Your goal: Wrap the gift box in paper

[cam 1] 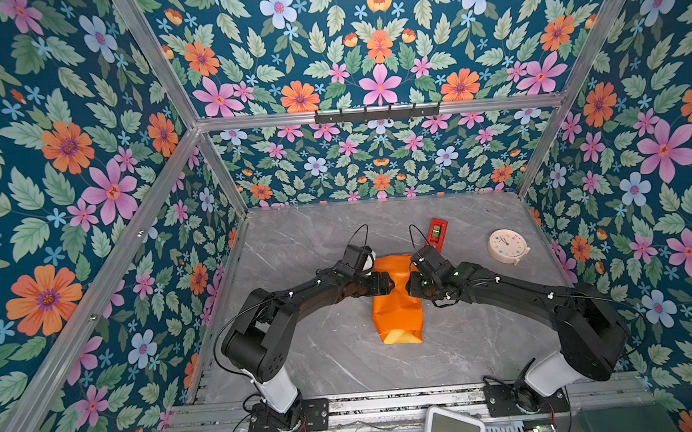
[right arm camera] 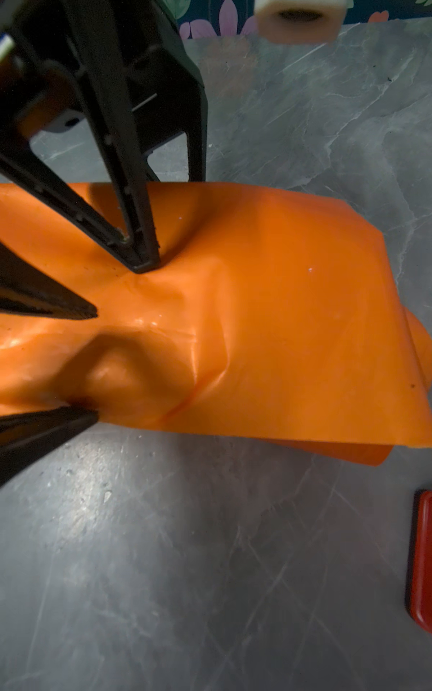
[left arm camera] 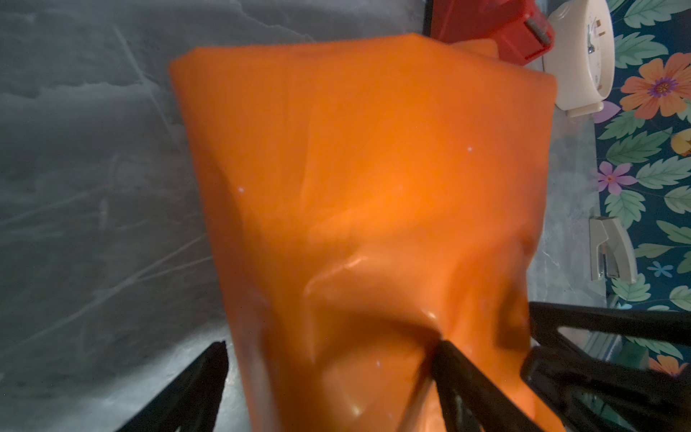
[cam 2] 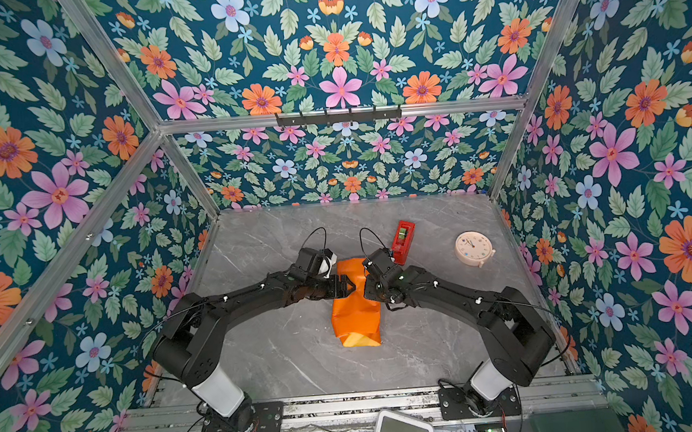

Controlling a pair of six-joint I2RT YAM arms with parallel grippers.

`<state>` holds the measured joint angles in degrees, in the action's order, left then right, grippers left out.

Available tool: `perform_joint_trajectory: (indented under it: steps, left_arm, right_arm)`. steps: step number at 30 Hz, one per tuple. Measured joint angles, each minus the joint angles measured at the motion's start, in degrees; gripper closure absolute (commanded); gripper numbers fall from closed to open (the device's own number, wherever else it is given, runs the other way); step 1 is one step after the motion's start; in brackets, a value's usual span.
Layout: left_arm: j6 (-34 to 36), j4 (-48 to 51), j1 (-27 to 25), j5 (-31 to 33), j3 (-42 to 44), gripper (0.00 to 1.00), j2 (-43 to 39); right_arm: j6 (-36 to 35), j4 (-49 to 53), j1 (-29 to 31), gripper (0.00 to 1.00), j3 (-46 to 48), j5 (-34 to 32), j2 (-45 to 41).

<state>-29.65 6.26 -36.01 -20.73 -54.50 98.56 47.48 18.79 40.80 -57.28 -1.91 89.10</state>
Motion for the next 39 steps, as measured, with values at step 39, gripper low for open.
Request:
perform_joint_trajectory:
  steps: [39]
  left_arm:
    - [0.0, 1.5, 0.0, 0.0, -1.0, 0.13, 0.4]
  right_arm:
    - [1.9, -21.8, -7.5, 0.33, 14.8, 10.3, -5.5]
